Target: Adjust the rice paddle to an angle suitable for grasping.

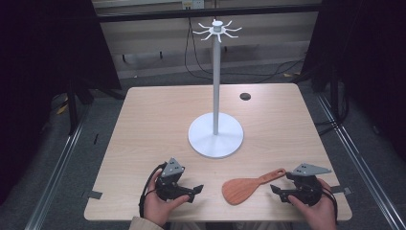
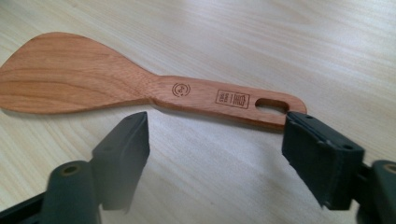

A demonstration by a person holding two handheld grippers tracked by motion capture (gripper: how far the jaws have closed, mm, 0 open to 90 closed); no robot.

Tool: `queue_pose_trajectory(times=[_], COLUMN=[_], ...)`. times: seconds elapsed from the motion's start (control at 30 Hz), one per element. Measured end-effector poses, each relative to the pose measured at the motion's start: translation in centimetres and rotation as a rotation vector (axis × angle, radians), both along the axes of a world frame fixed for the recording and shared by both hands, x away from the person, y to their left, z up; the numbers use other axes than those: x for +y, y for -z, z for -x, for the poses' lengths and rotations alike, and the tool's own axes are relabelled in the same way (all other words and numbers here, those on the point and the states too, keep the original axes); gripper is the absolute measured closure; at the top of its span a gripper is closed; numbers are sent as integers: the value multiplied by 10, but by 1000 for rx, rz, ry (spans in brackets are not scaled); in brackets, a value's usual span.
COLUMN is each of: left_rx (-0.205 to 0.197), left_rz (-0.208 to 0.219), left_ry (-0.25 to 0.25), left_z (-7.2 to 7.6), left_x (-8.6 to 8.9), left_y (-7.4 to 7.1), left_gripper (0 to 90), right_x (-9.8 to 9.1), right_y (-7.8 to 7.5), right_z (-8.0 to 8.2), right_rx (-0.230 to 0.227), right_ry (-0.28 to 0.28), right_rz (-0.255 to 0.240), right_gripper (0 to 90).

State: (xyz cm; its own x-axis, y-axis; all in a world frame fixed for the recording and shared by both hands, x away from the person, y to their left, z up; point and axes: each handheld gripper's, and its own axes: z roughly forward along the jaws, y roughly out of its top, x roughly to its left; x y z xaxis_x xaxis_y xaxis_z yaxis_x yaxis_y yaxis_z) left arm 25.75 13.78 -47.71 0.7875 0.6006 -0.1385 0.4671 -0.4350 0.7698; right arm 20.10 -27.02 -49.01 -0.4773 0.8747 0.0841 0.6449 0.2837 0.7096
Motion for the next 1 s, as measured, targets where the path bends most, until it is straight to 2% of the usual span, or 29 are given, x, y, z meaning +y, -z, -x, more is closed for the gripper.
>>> queue_pose_trajectory(times=[0.17, 0.23, 0.3, 0.33, 0.4, 0.6, 0.77, 1.0], left_rx=[3, 4, 4, -2, -3, -6, -6, -5], left_rz=[12, 12, 14, 14, 12, 9, 16, 21], left_ry=[-7, -8, -15, -17, -19, -16, -19, -21], left_z=[0, 0, 0, 0, 0, 0, -1, -1], left_x=[4, 5, 6, 7, 8, 8, 8, 9], left_y=[1, 1, 1, 1, 1, 1, 1, 1], left_gripper=[62, 62, 62, 62, 62, 65, 67, 68], right_x=[0, 1, 0, 1, 1, 0, -1, 1], right_y=[-1, -1, -1, 0, 0, 2, 4, 5], right_z=[-1, -1, -1, -1, -2, -5, -9, -13], right_rx=[9, 12, 16, 20, 18, 46, 45, 30], right_ry=[13, 11, 9, 12, 15, 35, 53, 59], right_rz=[-6, -3, 3, 13, 22, 55, 75, 89], right_gripper=[385, 472, 494, 590, 676, 829, 878, 898])
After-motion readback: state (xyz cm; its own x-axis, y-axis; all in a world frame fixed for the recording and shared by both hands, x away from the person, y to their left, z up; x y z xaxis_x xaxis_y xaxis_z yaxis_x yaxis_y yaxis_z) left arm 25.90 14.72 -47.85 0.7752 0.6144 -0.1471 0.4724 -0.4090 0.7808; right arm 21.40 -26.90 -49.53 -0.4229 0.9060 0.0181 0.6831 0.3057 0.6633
